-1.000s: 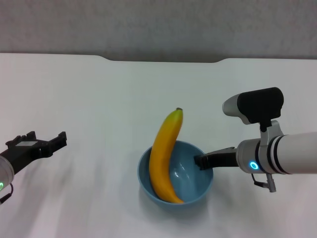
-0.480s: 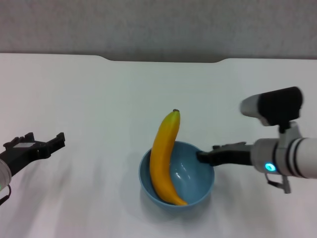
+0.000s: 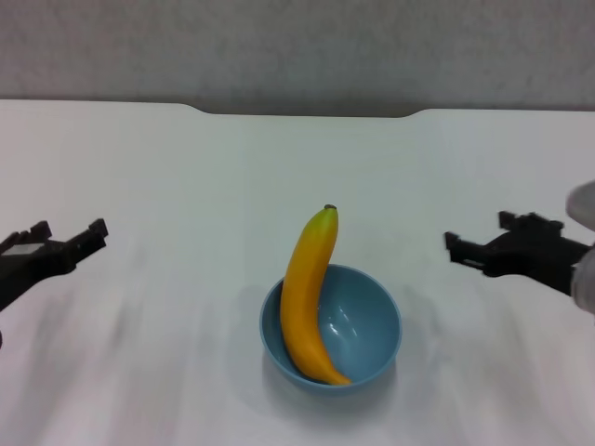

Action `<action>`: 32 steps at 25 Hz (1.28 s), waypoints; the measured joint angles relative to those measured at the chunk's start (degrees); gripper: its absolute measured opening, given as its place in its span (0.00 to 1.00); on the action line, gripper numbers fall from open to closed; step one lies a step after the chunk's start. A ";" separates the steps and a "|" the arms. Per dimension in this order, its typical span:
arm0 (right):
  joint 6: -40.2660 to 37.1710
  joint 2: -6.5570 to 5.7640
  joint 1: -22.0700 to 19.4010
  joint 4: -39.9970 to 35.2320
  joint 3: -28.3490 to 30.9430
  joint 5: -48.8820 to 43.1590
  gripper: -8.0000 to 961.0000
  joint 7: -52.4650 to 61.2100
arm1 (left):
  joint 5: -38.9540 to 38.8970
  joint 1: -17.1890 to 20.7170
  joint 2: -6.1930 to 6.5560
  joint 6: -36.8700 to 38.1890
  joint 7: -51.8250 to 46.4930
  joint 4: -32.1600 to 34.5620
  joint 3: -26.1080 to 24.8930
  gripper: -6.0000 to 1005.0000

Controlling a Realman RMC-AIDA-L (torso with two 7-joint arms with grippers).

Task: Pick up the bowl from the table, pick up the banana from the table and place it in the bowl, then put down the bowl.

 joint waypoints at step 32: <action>-80.95 0.03 7.46 -49.84 -43.44 0.43 0.93 34.23 | -56.85 -9.01 -0.47 -32.16 63.25 44.19 0.05 0.90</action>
